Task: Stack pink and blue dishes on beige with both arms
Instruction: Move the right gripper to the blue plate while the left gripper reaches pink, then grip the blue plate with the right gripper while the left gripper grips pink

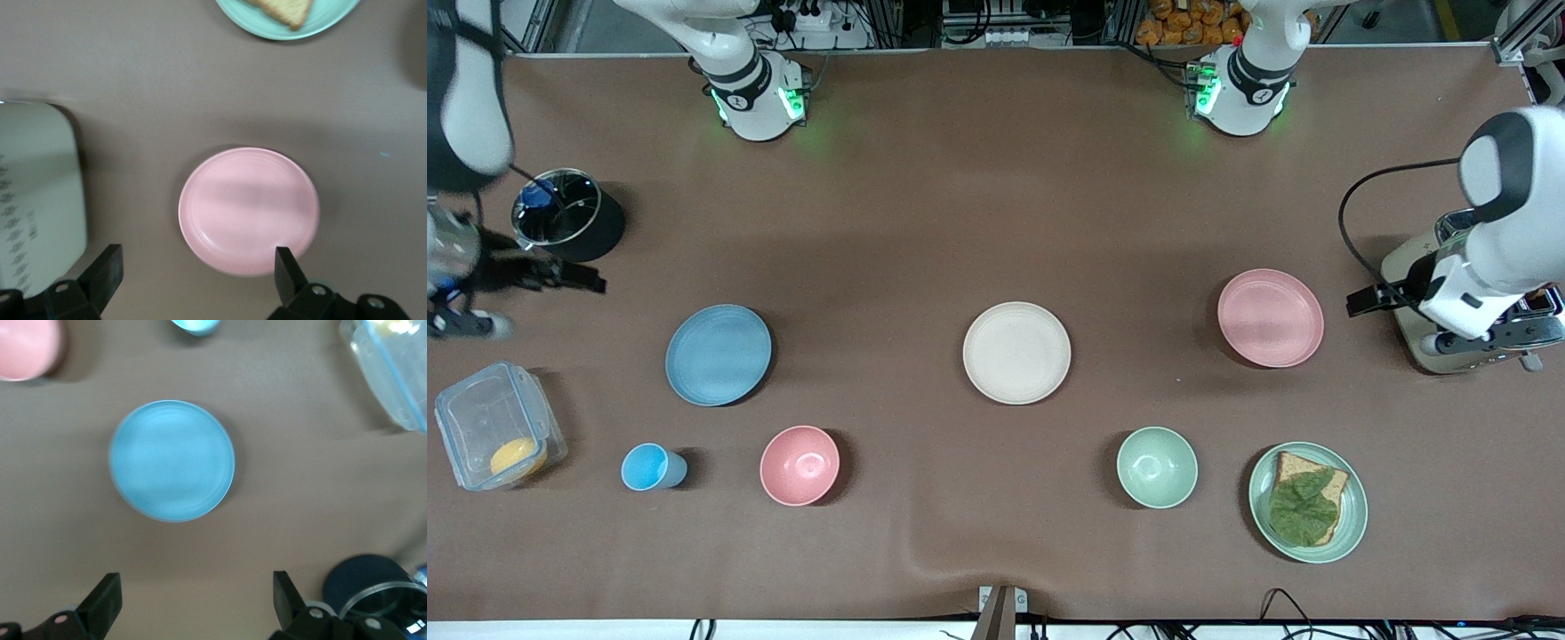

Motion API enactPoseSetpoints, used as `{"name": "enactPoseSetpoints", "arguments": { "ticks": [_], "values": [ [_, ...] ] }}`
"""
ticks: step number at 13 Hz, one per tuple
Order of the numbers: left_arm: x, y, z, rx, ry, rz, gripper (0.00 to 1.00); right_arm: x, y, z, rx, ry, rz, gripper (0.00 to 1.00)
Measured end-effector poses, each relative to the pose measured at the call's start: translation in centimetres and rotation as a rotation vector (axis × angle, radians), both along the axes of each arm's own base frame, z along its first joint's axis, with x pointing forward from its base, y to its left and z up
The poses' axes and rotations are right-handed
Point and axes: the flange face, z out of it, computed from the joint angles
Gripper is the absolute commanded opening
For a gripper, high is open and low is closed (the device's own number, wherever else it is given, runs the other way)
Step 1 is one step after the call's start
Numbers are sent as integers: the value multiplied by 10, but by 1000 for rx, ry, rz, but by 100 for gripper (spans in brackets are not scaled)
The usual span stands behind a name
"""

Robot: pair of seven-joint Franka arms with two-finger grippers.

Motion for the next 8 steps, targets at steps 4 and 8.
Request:
{"name": "enactPoseSetpoints", "arguments": {
  "ticks": [4,8],
  "values": [
    [-40,4,-102,-8,-25,10,100,22,-11,-151,-16,-6,-11,100],
    [-53,7,-149,-18,0,20,100,-6,2,-241,-35,-87,7,78]
  ]
}}
